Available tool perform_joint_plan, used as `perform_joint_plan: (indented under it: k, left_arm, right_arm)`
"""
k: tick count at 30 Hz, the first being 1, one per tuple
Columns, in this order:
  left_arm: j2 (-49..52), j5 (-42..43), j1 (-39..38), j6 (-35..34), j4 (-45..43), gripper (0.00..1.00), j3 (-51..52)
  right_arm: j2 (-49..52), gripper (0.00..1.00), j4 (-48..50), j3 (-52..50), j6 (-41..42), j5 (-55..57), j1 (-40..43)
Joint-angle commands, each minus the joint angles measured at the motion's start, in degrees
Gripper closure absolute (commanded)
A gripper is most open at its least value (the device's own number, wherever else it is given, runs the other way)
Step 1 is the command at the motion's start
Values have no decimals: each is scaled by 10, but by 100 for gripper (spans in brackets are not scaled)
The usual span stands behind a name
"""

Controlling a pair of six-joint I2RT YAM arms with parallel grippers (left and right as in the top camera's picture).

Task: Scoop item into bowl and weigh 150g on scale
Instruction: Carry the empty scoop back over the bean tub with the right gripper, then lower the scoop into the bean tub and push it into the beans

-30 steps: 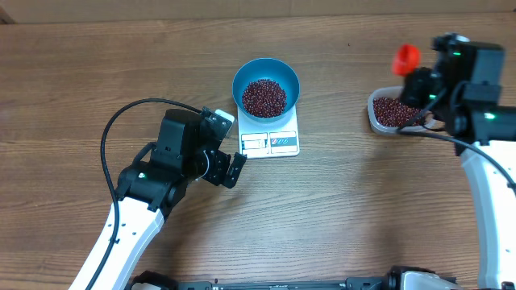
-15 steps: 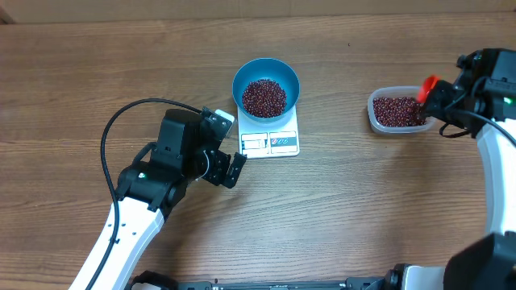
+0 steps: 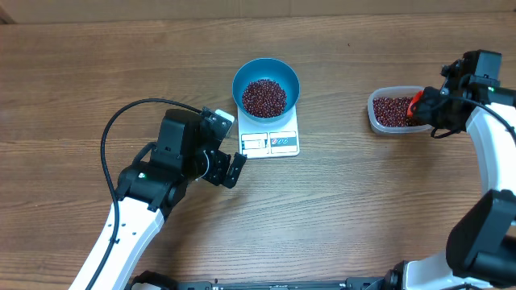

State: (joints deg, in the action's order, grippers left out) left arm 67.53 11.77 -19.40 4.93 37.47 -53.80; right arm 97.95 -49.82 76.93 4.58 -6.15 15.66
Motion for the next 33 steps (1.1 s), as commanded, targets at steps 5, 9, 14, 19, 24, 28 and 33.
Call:
perform_joint_plan:
  k: [5, 9, 14, 19, 24, 28, 33]
  left_arm:
    - [0, -2, 3, 13, -2, 1, 3]
    - [0, -2, 3, 13, -2, 0, 3]
    - [0, -2, 3, 13, -2, 0, 3]
    - [0, -2, 3, 13, -2, 0, 3]
    - [0, -2, 3, 13, -2, 0, 3]
    - [0, -2, 3, 13, -2, 0, 3]
    - [0, -2, 3, 13, -2, 0, 3]
  right_arm:
    - [36, 96, 12, 3, -21, 22, 1]
    - [50, 96, 16, 3, -23, 22, 1]
    - [53, 96, 16, 3, -32, 17, 1]
    - [53, 96, 15, 3, -33, 0, 1]
    - [53, 96, 15, 3, -49, -26, 1]
    - [53, 96, 14, 3, -51, -37, 0]
    - [53, 96, 8, 3, -66, -58, 0]
